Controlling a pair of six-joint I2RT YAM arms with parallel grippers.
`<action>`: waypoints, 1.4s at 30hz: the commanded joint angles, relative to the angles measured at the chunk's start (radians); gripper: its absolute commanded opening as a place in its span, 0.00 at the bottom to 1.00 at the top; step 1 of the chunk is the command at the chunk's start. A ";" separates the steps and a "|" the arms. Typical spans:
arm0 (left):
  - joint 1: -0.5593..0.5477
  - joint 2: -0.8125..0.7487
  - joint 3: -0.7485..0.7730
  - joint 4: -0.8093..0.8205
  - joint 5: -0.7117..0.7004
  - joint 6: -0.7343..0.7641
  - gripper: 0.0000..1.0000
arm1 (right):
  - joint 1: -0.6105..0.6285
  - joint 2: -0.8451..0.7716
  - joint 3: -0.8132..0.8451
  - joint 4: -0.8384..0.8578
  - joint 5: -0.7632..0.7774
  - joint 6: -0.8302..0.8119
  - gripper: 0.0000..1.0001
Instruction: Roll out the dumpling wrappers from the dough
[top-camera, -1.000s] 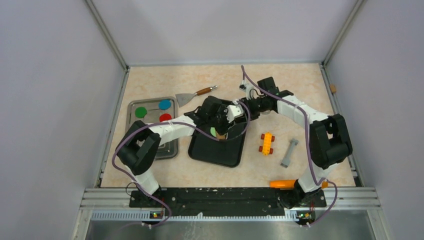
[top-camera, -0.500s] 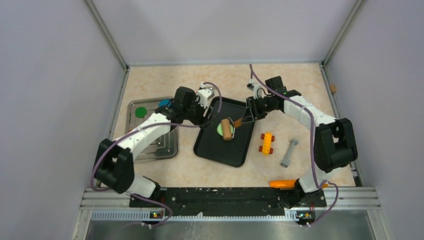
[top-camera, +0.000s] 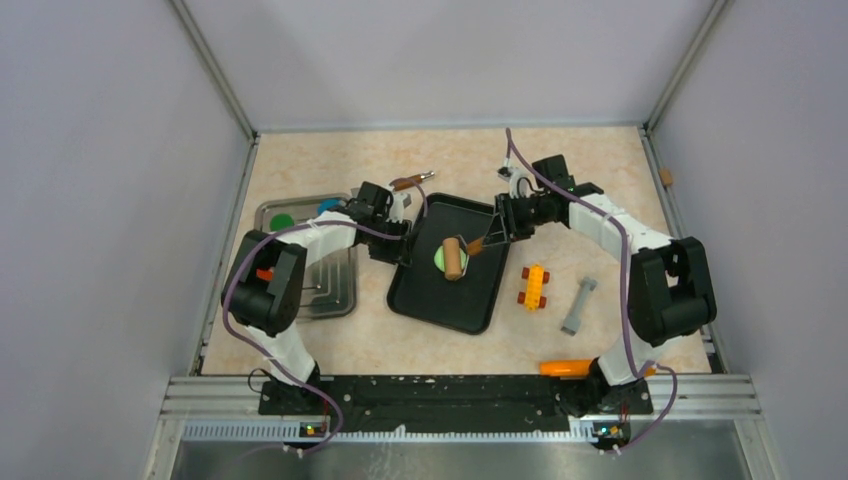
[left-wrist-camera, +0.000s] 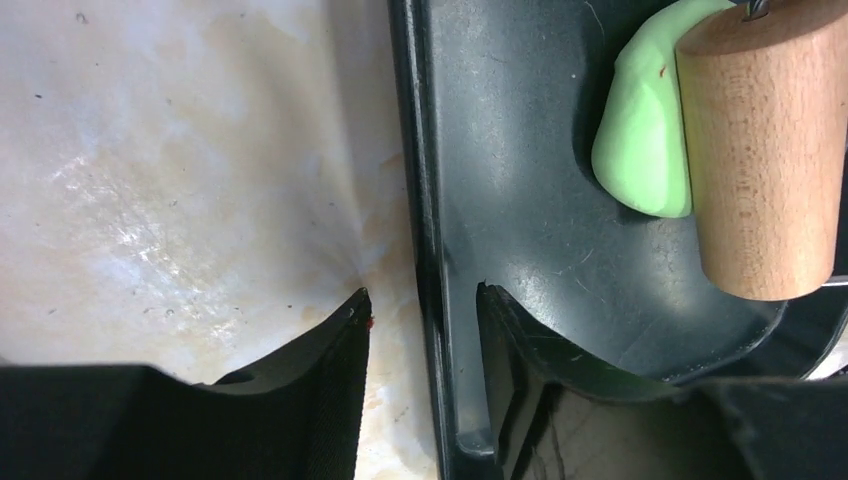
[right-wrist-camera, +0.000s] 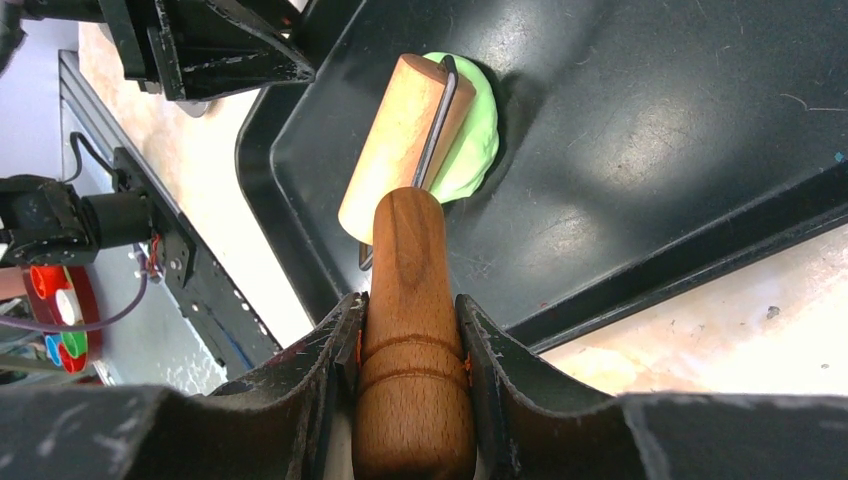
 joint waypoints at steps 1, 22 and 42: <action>0.004 0.021 0.023 0.021 0.004 -0.043 0.41 | 0.000 -0.006 0.009 0.051 -0.025 0.060 0.22; 0.022 0.022 -0.005 0.028 -0.043 -0.068 0.00 | -0.066 -0.024 0.039 -0.201 0.378 -0.218 0.00; 0.025 0.012 0.001 0.037 0.055 -0.032 0.00 | -0.169 -0.154 0.136 -0.228 -0.134 -0.295 0.00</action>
